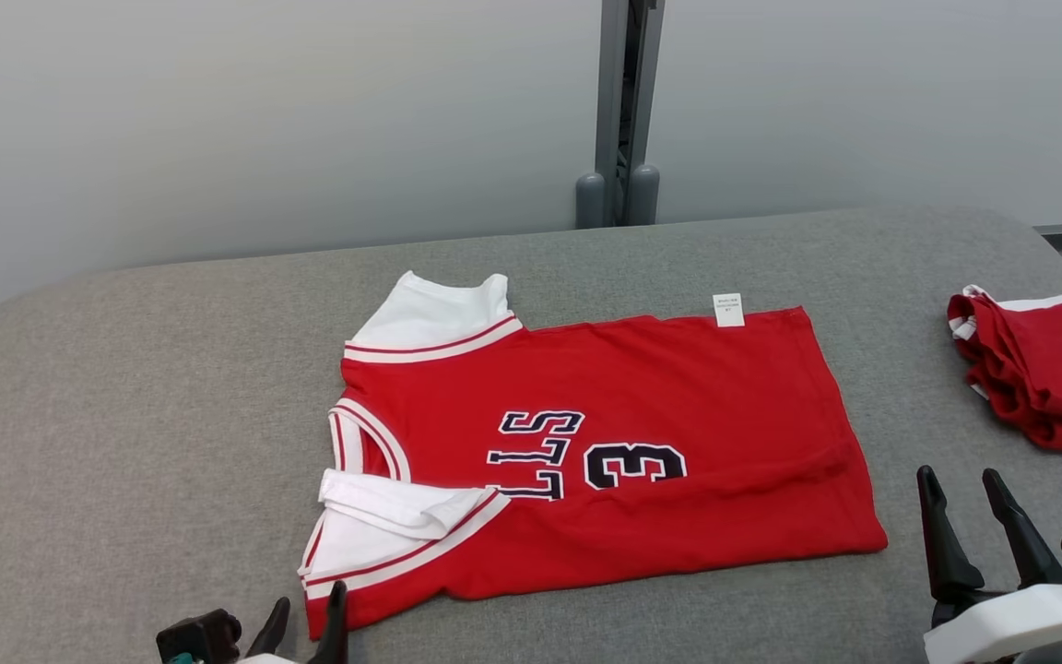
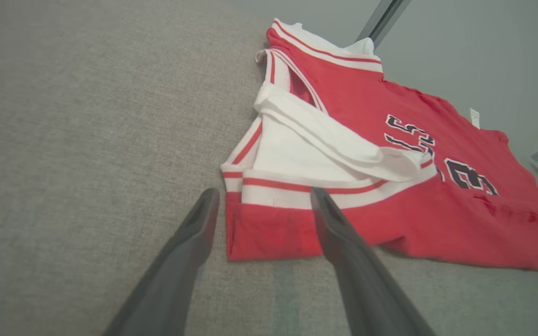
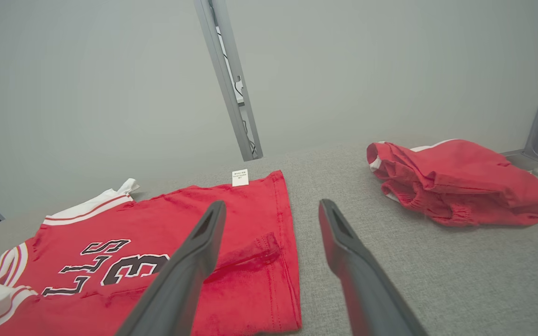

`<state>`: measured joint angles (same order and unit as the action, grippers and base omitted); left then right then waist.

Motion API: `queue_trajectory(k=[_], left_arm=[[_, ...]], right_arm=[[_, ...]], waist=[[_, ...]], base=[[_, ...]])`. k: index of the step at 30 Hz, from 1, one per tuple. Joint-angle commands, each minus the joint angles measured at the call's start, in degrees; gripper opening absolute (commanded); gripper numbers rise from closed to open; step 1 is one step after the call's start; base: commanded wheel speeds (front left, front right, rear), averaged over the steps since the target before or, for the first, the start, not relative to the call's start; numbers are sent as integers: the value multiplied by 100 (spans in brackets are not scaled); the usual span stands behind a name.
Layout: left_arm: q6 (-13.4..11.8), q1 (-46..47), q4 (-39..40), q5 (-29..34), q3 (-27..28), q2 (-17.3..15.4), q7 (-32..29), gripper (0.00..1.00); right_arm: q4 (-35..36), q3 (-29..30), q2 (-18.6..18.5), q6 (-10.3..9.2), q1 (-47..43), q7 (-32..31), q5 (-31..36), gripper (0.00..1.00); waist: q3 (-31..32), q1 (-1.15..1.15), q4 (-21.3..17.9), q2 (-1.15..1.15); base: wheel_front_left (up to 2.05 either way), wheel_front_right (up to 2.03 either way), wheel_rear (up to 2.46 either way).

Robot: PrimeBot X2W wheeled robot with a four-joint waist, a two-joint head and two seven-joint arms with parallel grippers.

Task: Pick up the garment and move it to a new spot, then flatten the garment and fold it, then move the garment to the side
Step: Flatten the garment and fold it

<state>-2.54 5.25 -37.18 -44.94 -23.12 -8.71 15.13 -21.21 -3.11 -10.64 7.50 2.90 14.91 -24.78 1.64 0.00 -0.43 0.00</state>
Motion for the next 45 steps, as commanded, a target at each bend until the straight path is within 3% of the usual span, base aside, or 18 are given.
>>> queue_trajectory(k=[1,8,16,17,18,19,24,31,37,45], left_arm=[[21,195,-166,-8,76,2,5,100],[91,531,-1100,-95,145,158,1,100],[249,753,-1601,-159,213,250,0,100],[275,780,-1667,-160,210,261,-6,44],[305,803,-1712,-154,209,267,-6,28],[330,824,-1745,-136,216,269,-5,0],[448,919,-1792,-61,274,261,0,0],[494,878,-1205,443,323,201,5,0],[511,733,-688,854,266,232,5,0],[553,759,-499,1010,107,290,4,0]], right_arm=[[65,22,17,-2,-29,16,54,100],[230,78,67,-2,-89,-62,153,100],[311,234,181,-2,-93,-120,21,100],[319,241,176,-2,-91,-127,18,100],[327,248,171,-2,-93,-123,20,100],[332,258,167,-2,-98,-136,21,100],[252,324,201,-3,-139,-194,24,100],[-224,522,380,-3,-18,-465,-297,100],[-984,804,586,-3,226,-819,-1115,100],[-2037,837,652,-3,753,-979,-1520,100]], waist=[[-19,0,-63,0],[-85,0,-263,0],[-133,0,-356,0],[-138,0,-360,0],[-141,0,-361,0],[-145,0,-358,0],[-149,0,-271,0],[-164,0,-53,0],[-210,0,180,0],[-312,0,412,0]], base=[[0,0,0],[0,0,0],[0,0,0],[0,0,0],[0,0,0],[0,0,0],[0,0,0],[0,0,0],[0,0,0],[0,0,0]])
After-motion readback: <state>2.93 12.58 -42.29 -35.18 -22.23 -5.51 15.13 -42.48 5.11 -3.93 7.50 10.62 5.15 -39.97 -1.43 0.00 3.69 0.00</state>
